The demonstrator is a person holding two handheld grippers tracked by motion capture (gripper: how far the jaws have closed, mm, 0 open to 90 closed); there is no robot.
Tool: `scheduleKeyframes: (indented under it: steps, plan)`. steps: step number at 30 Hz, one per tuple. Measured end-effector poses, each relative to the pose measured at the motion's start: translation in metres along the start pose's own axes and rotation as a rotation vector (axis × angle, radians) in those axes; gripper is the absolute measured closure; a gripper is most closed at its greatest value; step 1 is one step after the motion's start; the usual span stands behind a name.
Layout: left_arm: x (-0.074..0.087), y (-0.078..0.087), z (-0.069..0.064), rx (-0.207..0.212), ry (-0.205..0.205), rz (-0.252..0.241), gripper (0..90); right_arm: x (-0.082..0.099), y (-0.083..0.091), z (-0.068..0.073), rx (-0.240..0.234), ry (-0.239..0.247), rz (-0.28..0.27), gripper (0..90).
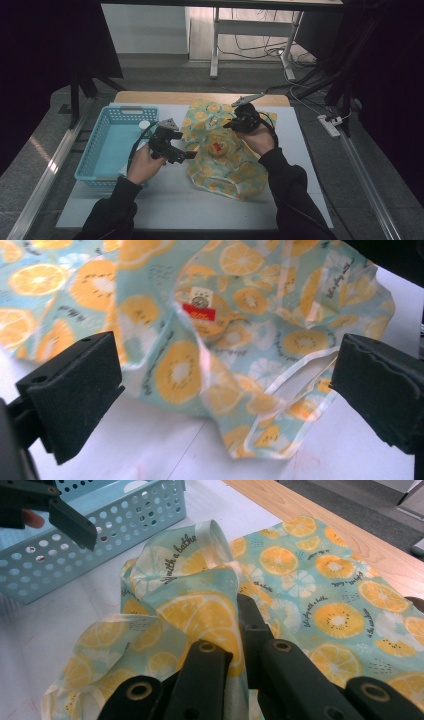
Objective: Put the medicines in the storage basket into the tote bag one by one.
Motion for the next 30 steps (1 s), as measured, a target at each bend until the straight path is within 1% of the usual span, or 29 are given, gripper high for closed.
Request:
scheduleKeyframes:
  steps: [8, 10, 13, 17, 24, 27, 30]
  plan:
    - [0.015, 0.021, 0.014, -0.066, 0.022, 0.002, 0.0, -0.001, -0.001, 0.004, -0.006, 0.010, 0.001, 89.7]
    - [0.020, 0.027, 0.019, -0.094, 0.030, 0.006, 0.0, -0.001, -0.001, 0.005, -0.007, 0.010, 0.002, 89.7]
    - [0.027, 0.035, 0.027, -0.124, 0.052, 0.001, 0.0, 0.000, -0.001, 0.004, -0.008, 0.009, 0.002, 89.7]
    - [0.037, 0.045, 0.040, -0.177, 0.081, 0.010, 0.0, 0.001, -0.001, 0.004, -0.008, 0.006, 0.001, 89.7]
    - [0.054, 0.059, 0.058, -0.234, 0.137, 0.034, 0.0, 0.002, -0.001, 0.003, -0.007, 0.004, 0.002, 89.7]
    - [0.060, 0.065, 0.065, -0.261, 0.144, 0.042, 0.5, 0.002, -0.001, 0.004, -0.006, 0.007, 0.004, 89.7]
    - [0.067, 0.071, 0.071, -0.278, 0.150, 0.047, 0.5, 0.002, -0.002, 0.004, -0.006, 0.005, 0.004, 89.7]
Point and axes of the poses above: each handheld gripper's, and its own axes: y roughly backward along the jaws, x roughly out of its underside, z roughly to its left, the point moved 5 cm from there along -y, roughly forward along the jaws, and after that the axes turned 2 degrees about z, right-handed, at the moved point
